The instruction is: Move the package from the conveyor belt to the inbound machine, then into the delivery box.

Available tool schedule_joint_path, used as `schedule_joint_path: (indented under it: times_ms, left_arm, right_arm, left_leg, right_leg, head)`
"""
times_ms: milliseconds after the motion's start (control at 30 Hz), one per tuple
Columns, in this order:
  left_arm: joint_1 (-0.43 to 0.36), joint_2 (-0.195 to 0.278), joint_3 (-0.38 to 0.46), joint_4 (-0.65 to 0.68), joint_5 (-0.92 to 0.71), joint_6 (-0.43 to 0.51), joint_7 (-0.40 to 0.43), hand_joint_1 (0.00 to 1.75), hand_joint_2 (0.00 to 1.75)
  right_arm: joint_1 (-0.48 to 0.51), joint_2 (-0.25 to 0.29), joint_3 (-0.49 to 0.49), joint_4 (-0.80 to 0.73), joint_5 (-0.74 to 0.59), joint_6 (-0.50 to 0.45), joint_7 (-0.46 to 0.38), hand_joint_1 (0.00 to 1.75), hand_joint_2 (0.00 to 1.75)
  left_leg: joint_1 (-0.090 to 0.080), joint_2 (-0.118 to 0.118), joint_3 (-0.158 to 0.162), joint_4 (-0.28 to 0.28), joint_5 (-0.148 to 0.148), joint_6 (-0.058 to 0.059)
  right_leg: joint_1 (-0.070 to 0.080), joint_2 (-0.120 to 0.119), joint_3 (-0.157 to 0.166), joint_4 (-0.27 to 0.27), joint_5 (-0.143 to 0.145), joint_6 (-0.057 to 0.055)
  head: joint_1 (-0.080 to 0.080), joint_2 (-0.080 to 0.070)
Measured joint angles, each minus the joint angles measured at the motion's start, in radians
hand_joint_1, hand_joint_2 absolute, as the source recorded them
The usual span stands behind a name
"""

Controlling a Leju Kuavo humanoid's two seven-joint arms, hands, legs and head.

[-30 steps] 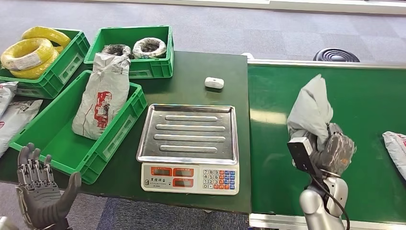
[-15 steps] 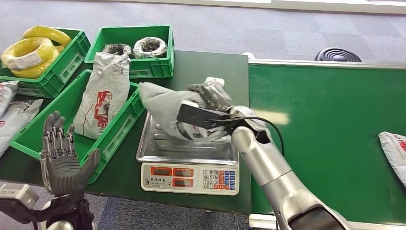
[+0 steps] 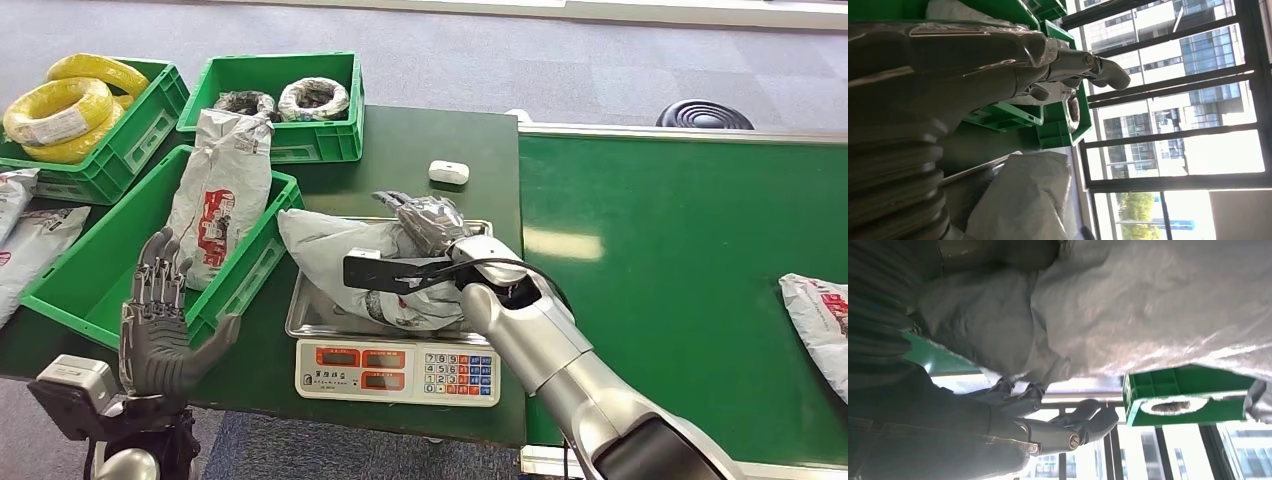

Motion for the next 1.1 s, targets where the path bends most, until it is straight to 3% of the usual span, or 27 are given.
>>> schedule_joint_path:
  times_ms: [167, 433, 733, 1067, 1100]
  left_arm:
    - [-0.054, 0.007, -0.033, 0.047, -0.185, -0.007, 0.064, 0.00, 1.75]
    - [-0.190, 0.016, -0.161, 0.184, -0.350, -0.014, 0.108, 0.00, 1.75]
    - [-0.355, -0.008, -0.330, 0.441, -0.576, 0.001, 0.223, 0.00, 1.75]
    - [-0.431, -0.029, -0.402, 0.599, -0.630, 0.022, 0.251, 0.00, 1.75]
    - [-0.443, -0.031, -0.411, 0.617, -0.660, 0.025, 0.270, 0.34, 1.75]
  right_arm:
    - [0.101, -0.057, -0.071, -0.206, 0.019, -0.120, -0.064, 0.00, 1.75]
    - [0.258, -0.126, -0.207, -0.521, -0.016, -0.227, -0.146, 0.00, 1.75]
    - [0.425, -0.193, -0.286, -0.700, -0.098, -0.421, -0.274, 0.00, 1.75]
    - [0.497, -0.226, -0.312, -0.790, -0.135, -0.455, -0.310, 0.00, 1.75]
    - [0.503, -0.227, -0.315, -0.802, -0.153, -0.468, -0.326, 0.00, 1.75]
  left_leg:
    - [0.000, -0.001, -0.001, 0.000, 0.000, 0.000]
    - [0.000, -0.001, -0.002, 0.000, 0.000, 0.000]
    - [0.000, -0.002, -0.002, 0.000, 0.000, 0.000]
    - [0.000, -0.001, -0.001, 0.000, 0.000, 0.000]
    - [0.000, -0.002, -0.001, 0.000, 0.000, 0.000]
  right_leg:
    - [0.000, -0.001, -0.001, 0.000, 0.000, 0.000]
    - [0.000, -0.001, -0.001, 0.000, 0.000, 0.000]
    - [0.000, -0.002, -0.001, -0.001, 0.000, 0.000]
    - [0.000, -0.002, -0.001, -0.001, 0.001, 0.000]
    - [0.000, -0.002, 0.000, -0.001, 0.000, 0.000]
  head:
    - [0.000, 0.000]
    - [0.000, 0.000]
    - [0.000, 0.000]
    - [0.000, 0.000]
    - [0.000, 0.000]
